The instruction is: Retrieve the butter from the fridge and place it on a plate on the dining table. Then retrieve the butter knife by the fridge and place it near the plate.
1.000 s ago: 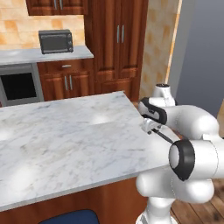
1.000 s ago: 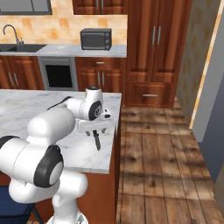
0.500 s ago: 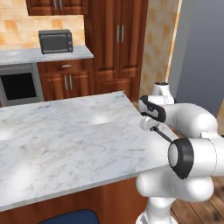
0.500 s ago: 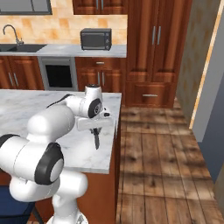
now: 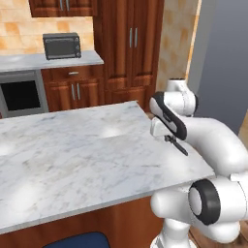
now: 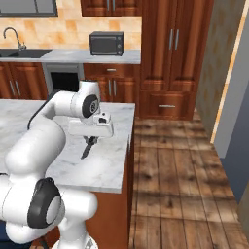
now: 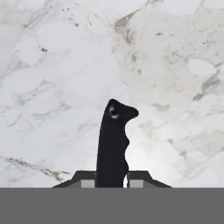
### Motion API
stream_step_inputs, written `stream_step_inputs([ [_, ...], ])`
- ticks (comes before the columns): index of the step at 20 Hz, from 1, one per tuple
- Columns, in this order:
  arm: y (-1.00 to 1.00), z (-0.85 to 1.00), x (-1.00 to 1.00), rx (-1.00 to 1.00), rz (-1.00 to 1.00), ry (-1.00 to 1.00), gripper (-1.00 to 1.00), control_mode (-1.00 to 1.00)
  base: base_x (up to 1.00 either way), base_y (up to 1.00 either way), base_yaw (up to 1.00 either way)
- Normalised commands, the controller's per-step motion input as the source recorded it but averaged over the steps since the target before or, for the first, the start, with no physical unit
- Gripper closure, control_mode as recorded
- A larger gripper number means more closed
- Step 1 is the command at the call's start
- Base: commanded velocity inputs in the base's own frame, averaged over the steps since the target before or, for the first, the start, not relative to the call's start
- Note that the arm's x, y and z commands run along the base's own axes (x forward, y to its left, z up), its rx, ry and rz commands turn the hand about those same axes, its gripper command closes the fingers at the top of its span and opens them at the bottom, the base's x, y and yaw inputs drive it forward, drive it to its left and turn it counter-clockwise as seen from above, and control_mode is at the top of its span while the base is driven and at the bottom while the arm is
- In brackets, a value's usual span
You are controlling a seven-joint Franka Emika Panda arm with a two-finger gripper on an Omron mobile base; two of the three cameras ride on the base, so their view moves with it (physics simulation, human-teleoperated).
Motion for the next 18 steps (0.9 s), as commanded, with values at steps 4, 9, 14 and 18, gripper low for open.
stream_step_inputs([
  [4, 0.16, 0.63, -0.7, -0.02, -0.13, -0.04, 1.0, -1.0, 0.0, 0.0, 0.0],
  [9, 0.05, 0.5, -0.34, -0.07, -0.03, -0.24, 1.0, -1.0, 0.0, 0.0, 0.0],
  [14, -0.01, 0.12, 0.01, -0.03, 0.0, -0.02, 1.0, -1.0, 0.0, 0.0, 0.0],
  [18, 0.0, 0.0, 0.0, 0.0, 0.0, 0.0, 1.0, -1.0, 0.0, 0.0, 0.0],
])
